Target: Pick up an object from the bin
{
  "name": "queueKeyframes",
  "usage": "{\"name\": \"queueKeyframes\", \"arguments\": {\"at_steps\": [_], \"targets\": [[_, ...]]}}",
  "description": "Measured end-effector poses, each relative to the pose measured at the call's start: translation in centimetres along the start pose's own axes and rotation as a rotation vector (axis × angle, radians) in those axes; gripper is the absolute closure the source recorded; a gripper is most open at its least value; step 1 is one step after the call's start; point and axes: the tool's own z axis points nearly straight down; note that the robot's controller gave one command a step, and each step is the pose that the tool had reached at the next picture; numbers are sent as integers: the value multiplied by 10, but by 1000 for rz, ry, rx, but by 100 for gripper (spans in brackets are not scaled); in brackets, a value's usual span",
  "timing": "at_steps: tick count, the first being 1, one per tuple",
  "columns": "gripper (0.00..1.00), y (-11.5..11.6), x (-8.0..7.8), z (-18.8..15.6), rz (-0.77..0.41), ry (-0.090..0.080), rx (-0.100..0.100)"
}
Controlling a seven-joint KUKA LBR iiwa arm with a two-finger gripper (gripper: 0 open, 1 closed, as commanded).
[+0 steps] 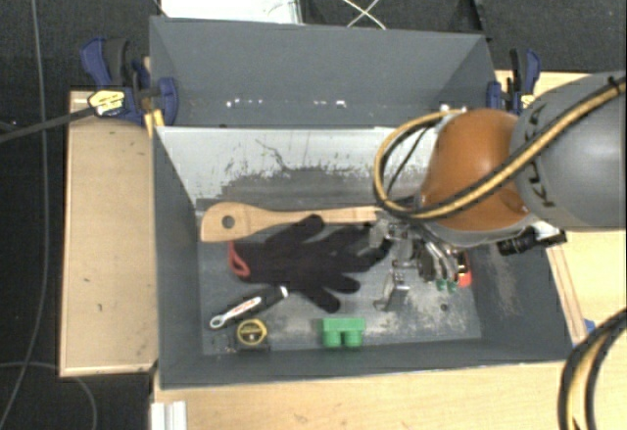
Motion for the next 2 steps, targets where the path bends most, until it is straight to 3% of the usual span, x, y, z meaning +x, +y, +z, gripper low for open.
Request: {"name": "queueKeyframes", "arguments": {"at_steps": [1,2], "targets": [[0,30,-11,45,-2,9,0],[0,11,-17,55,39,2,2]]}}
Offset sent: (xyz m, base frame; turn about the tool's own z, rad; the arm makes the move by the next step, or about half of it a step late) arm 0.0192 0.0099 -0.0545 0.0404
